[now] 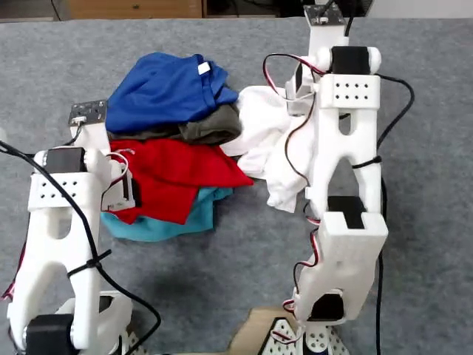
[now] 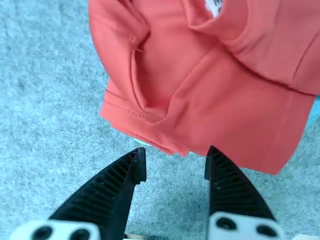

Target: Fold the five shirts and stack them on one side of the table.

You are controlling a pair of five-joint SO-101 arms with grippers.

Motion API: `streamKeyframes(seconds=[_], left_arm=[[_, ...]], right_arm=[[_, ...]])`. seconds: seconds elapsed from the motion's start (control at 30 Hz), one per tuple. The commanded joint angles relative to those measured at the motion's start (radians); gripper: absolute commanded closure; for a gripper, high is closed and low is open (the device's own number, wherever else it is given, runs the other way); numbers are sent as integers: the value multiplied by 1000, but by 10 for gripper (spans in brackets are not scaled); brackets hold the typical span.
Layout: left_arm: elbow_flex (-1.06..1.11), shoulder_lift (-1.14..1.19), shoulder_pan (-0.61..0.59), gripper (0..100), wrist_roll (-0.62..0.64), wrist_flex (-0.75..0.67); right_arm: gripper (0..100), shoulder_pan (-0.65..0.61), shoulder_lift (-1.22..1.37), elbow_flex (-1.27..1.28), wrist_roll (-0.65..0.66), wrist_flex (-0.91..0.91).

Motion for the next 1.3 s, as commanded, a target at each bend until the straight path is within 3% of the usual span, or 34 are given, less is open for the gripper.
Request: streamKeyframes(seconds=[0.0, 0.17, 0.23, 0.43, 0.53, 0.7, 0.83, 0.93, 1.1, 1.27], left_arm=[[-34, -5, 8, 795, 8, 6], [-32, 2, 2, 795, 25, -5], [-9, 5, 2, 796, 83, -60], [109, 5, 8, 796, 169, -233], [199, 4, 6, 798, 176, -358], [344, 4, 8, 802, 178, -660], [408, 7, 11, 802, 284, -876], [428, 7, 11, 857, 373, -974], [388, 51, 11, 939, 382, -993], [109, 240, 3, 944, 410, -810]], right_arm=[[641, -12, 18, -2, -5, -80], [641, -12, 150, 71, -83, -262], [641, -22, 202, 77, -138, -296], [642, -30, 343, 53, -144, -319], [691, 2, 404, 47, -153, -351], [937, 36, 429, -41, -187, -359], [943, 65, 464, -90, -212, -359], [943, 71, 481, -125, -212, -344], [943, 64, 492, -156, -233, -345], [943, 101, 489, -159, -282, -351]])
